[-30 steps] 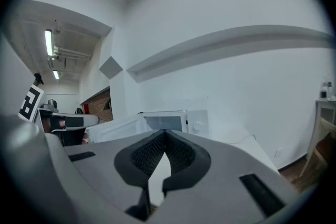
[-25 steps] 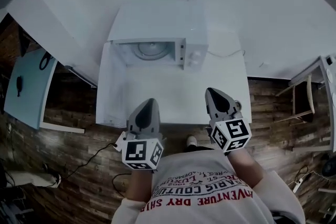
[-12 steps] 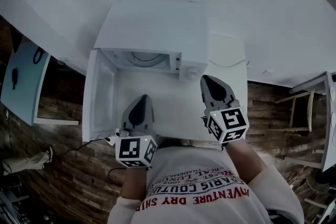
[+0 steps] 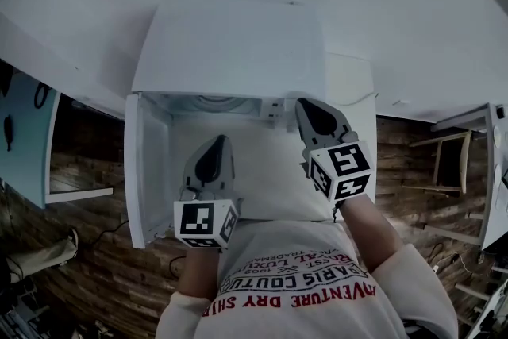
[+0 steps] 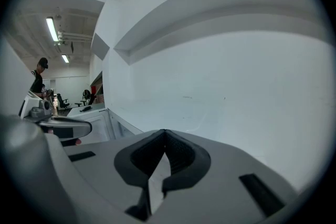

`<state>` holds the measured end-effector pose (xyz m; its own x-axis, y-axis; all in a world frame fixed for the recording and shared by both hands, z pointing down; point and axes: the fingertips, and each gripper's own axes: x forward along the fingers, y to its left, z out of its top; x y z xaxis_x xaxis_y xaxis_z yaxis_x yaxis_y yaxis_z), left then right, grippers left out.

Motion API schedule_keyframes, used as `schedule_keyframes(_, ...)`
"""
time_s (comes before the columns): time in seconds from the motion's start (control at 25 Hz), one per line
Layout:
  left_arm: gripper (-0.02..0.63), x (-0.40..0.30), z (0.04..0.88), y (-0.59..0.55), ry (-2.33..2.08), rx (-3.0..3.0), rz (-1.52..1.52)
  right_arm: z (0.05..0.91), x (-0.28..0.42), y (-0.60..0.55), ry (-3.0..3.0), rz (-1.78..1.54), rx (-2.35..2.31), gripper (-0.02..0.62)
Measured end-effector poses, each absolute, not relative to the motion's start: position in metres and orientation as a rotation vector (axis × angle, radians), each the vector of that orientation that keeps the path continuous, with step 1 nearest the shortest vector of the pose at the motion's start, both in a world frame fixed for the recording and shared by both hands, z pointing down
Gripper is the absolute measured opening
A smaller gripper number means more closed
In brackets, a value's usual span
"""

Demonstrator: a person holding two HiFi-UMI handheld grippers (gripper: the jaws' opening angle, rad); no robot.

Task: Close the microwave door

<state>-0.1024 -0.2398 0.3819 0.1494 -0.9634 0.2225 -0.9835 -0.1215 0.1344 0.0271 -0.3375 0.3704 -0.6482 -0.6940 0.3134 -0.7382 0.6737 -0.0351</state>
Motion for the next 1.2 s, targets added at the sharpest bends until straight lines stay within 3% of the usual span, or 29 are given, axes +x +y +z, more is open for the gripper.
schedule_keyframes(0.56, 0.006, -0.133, 0.383, -0.215, -2.068, 2.045, 0.122, 0.388, 0.020, -0.344, -2.493, 0.230, 1.103, 0.012)
schedule_keyframes(1.2, 0.006, -0.201, 0.384, -0.039, -2.558, 1.413, 0.135, 0.388, 0.022, -0.349, -2.518, 0.208, 1.058, 0.012)
